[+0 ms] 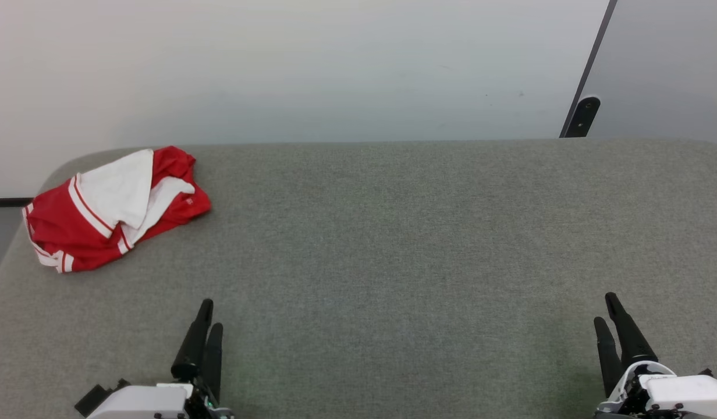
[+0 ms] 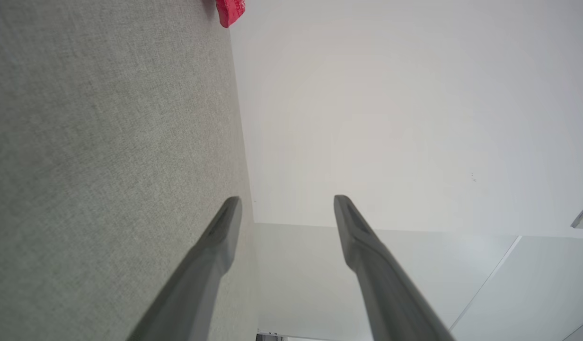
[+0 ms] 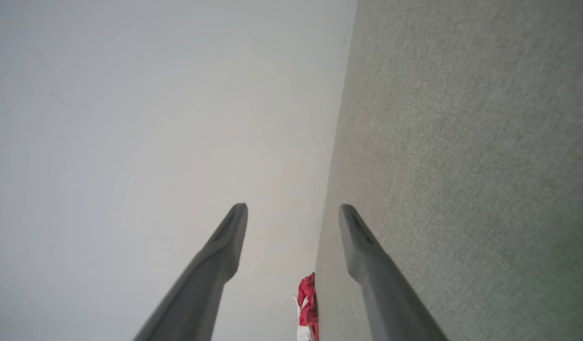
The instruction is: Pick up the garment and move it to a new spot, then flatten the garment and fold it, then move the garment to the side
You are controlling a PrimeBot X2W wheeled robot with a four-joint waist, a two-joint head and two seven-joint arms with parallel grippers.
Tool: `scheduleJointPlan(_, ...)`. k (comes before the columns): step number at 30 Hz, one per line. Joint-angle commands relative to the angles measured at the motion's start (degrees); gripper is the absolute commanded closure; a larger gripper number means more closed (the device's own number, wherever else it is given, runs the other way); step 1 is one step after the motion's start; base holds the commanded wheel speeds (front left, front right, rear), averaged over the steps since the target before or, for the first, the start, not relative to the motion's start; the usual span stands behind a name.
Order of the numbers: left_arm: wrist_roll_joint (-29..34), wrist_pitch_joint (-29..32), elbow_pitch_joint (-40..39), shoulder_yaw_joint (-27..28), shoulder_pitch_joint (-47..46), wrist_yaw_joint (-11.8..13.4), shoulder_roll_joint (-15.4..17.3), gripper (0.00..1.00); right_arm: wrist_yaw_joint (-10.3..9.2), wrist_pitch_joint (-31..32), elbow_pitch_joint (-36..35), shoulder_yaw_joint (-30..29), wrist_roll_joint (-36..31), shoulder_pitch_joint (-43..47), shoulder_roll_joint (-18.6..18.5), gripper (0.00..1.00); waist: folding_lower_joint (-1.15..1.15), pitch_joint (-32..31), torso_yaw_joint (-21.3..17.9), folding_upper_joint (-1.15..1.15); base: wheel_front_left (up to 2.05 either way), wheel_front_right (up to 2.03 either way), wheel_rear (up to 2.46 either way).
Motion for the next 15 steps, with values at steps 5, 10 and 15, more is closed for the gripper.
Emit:
scheduleJointPlan(5,1.60,-1.59,-2.47,-1.44,0.06,0.38,0.34,0.00,0.05,-1.63,-1.96,1.73,-2.26,-0.24,-0.15,0.00,0.00,0.01,0.01,0.00,0.00,0.00,0.00)
scheduleJointPlan(10,4.87,-2.85,-3.61,-2.62,0.66,0.98,0.38,0.00,0.05,-2.91,-2.45,2.46,-5.69,0.12,-0.16,0.00,0.00,0.00,0.05,0.00,0.00,0.00,0.00)
scheduleJointPlan(15,10.58,-4.08,-4.59,-3.85,1.19,1.71,0.42,0.00,0.05,-4.12,-2.81,2.82,-12.16,0.48,-0.17,0.00,0.00,-0.02,0.12,0.00,0.00,0.00,0.00)
